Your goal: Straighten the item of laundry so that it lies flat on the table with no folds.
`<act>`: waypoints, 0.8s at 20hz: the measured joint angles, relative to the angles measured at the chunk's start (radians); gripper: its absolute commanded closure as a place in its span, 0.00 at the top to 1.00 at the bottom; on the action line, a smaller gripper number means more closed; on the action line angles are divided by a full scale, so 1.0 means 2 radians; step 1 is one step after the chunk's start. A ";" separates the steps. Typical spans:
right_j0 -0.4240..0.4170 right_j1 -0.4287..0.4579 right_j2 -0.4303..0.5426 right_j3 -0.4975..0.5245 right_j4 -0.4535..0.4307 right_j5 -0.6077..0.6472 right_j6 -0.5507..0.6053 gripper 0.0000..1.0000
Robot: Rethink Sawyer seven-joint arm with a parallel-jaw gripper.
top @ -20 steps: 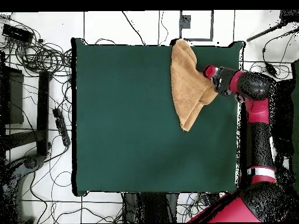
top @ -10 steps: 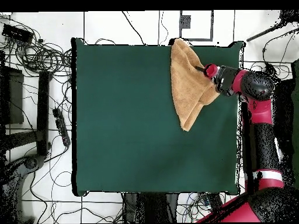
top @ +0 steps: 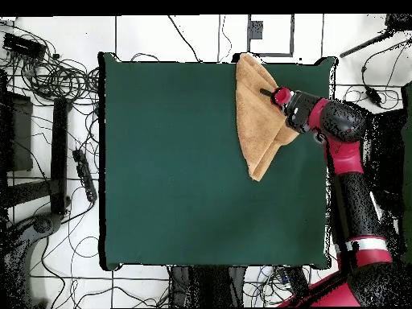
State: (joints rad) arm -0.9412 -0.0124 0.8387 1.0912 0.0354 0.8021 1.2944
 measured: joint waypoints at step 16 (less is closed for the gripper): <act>0.046 -0.024 -0.025 0.023 0.000 -0.109 0.001 0.00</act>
State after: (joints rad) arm -0.8487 -0.0604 0.7882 1.1365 0.0354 0.5845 1.2969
